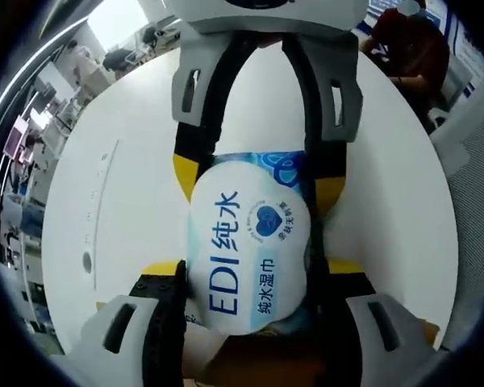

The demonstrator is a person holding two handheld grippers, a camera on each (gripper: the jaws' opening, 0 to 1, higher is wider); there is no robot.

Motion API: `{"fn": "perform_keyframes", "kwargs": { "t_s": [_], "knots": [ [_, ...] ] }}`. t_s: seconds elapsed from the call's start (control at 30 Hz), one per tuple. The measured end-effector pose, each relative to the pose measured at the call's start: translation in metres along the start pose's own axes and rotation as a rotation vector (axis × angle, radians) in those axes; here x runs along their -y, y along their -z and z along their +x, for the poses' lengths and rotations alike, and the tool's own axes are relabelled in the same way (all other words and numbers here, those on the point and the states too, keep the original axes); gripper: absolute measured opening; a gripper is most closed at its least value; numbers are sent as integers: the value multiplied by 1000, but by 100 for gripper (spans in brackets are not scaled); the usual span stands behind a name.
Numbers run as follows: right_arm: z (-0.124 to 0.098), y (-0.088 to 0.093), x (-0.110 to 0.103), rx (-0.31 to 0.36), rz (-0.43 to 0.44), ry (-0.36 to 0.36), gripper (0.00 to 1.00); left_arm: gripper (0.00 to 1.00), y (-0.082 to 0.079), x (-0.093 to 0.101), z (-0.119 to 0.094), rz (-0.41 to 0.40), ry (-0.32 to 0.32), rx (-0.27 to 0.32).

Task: Operate the shoe box by opening the lid, removing the specified soft item, and placing it in the target area until the item is outside and the box remains undamaged.

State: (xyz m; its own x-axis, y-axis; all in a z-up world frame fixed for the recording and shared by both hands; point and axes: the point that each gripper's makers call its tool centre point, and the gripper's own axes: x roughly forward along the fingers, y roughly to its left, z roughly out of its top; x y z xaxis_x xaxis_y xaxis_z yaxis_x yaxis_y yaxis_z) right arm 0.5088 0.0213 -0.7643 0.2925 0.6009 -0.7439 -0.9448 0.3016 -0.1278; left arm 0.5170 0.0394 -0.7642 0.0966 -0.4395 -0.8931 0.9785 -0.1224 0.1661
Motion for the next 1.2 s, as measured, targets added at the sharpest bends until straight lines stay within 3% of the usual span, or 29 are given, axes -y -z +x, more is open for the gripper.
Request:
{"fn": "perform_keyframes", "kwargs": {
  "t_s": [0.3, 0.67, 1.2],
  "knots": [
    [-17, -9, 0, 11, -4, 18, 60, 65, -11, 6, -17, -1, 19, 41],
    [-42, -22, -1, 0, -24, 37, 59, 65, -17, 1, -47, -24, -10, 74],
    [-69, -57, -5, -7, -63, 61, 58, 65, 0, -4, -94, -34, -76, 82]
  ]
}}
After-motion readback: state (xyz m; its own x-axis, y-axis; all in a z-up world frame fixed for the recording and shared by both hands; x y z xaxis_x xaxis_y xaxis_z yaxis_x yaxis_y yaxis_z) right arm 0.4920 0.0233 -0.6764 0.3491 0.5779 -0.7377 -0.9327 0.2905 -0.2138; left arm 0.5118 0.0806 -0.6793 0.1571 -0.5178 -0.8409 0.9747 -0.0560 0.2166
